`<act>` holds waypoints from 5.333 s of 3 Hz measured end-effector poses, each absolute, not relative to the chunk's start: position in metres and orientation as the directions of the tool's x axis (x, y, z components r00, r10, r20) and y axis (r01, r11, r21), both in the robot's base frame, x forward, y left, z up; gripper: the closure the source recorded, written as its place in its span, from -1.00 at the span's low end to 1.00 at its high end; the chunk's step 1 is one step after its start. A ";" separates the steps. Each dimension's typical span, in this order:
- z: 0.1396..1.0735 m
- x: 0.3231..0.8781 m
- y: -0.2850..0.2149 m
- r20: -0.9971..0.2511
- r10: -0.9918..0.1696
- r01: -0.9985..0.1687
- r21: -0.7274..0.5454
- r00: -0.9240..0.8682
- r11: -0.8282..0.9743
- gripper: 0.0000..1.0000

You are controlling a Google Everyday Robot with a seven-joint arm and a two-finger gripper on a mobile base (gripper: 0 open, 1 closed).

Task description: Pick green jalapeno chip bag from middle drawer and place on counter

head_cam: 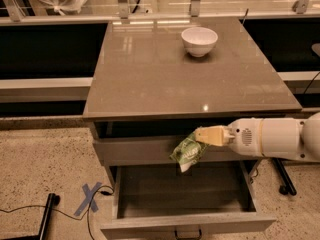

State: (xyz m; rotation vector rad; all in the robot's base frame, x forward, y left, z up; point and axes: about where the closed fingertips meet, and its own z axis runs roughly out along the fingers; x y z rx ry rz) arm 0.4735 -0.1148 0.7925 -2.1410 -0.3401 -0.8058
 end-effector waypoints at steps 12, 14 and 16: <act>1.033 0.612 -0.125 0.789 -0.091 0.624 -0.545 0.608 -0.561 1.00; 1.048 0.582 -0.141 0.714 -0.086 0.532 -0.591 0.695 -0.606 0.07; 1.044 0.594 -0.131 0.708 -0.085 0.551 -0.614 0.701 -0.565 -0.86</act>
Offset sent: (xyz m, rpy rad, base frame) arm 0.0712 0.0526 0.0144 -0.0117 -0.0664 -0.0099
